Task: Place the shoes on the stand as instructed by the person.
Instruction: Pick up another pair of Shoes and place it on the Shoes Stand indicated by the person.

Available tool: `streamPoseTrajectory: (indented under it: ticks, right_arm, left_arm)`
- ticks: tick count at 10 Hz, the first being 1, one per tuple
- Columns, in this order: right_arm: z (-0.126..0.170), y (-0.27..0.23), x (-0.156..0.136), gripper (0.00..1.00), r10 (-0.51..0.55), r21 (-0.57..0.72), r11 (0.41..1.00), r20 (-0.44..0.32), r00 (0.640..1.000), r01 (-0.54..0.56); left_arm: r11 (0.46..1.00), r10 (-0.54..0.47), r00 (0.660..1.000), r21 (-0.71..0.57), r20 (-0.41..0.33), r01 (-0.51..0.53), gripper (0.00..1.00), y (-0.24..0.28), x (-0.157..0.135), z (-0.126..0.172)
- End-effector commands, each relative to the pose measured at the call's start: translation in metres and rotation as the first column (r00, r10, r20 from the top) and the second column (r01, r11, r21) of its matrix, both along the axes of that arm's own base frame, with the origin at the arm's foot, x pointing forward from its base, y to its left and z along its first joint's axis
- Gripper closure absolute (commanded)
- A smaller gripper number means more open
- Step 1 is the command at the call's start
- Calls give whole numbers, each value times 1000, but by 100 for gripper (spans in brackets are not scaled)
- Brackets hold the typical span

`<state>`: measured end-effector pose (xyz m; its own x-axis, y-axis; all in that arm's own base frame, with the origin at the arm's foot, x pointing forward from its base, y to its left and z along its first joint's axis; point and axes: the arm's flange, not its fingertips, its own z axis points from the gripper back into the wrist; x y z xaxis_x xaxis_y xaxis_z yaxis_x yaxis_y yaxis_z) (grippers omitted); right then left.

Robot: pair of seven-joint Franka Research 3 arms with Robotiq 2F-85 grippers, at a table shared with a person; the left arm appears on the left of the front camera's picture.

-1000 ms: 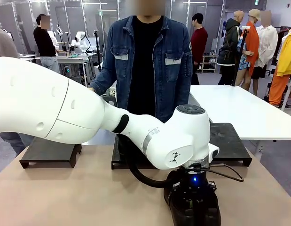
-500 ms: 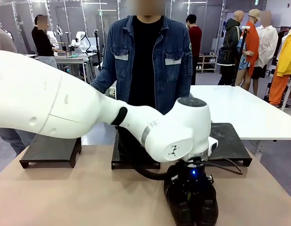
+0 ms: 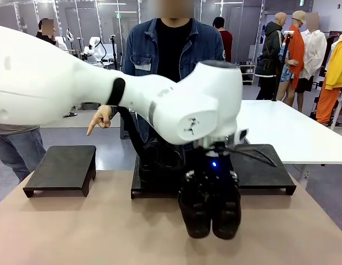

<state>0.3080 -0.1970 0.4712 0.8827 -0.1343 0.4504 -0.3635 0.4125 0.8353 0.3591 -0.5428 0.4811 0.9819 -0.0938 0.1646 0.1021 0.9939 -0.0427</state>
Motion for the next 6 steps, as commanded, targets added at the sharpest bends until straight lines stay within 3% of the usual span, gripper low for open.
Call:
streamPoseTrajectory:
  ticks: [1, 3, 5, 6]
  right_arm:
    - [1, 0, -1, 0, 3, 4, 1000, 14, 1000, -3]
    - [1, 0, -1, 0, 3, 4, 1000, 14, 1000, -3]
    - [1, 0, -1, 0, 3, 4, 1000, 14, 1000, -3]
    - [1, 0, -1, 0, 3, 4, 1000, 14, 1000, -3]
  left_arm:
    - [1000, -2, 999, -1, 38, 2, 100, 41, 17, 21]
    - [999, -18, 999, -41, 33, 20, 100, 118, 26, 60]
    - [994, -97, 987, -47, 125, 104, 100, 200, 22, 80]
    - [992, -97, 987, -66, 130, 106, 100, 240, 22, 85]
